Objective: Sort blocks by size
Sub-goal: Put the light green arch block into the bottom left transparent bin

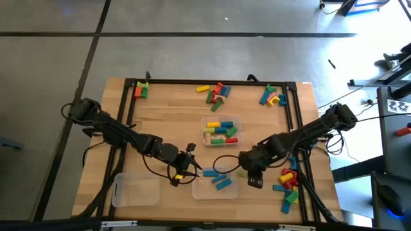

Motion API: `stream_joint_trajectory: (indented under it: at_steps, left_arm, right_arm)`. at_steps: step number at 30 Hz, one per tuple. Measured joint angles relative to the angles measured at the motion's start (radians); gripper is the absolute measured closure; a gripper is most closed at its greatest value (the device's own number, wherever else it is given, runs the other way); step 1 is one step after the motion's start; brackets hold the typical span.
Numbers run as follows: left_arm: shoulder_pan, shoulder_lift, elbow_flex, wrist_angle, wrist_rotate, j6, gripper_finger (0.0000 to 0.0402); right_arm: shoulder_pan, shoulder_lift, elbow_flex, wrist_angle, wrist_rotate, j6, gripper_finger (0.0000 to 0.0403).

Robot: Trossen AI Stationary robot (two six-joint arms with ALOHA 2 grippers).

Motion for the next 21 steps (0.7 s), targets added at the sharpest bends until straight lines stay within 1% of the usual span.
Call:
stream_joint_trajectory:
  at_steps: [4,9,14,16,21]
  left_arm:
    - [0.000,0.000,0.000,0.000,0.000,-0.002,0.0266]
    - [0.000,0.000,0.000,0.001,0.000,-0.003,0.0266]
    - [0.000,0.000,0.000,0.020,0.000,0.014,0.0266]
    - [0.000,0.000,0.000,0.044,0.000,0.016,0.0266]
    - [0.007,0.000,0.001,0.104,-0.001,0.006,0.0260]
  right_arm:
    - [0.000,0.000,0.028,0.025,0.138,-0.083,0.0263]
    - [-0.001,0.000,0.033,0.116,0.266,-0.190,0.0263]
    - [-0.001,0.000,0.033,0.197,0.397,-0.261,0.0263]
    - [-0.001,0.000,0.033,0.226,0.433,-0.287,0.0263]
    - [-0.001,0.002,0.033,0.303,0.480,-0.344,0.0263]
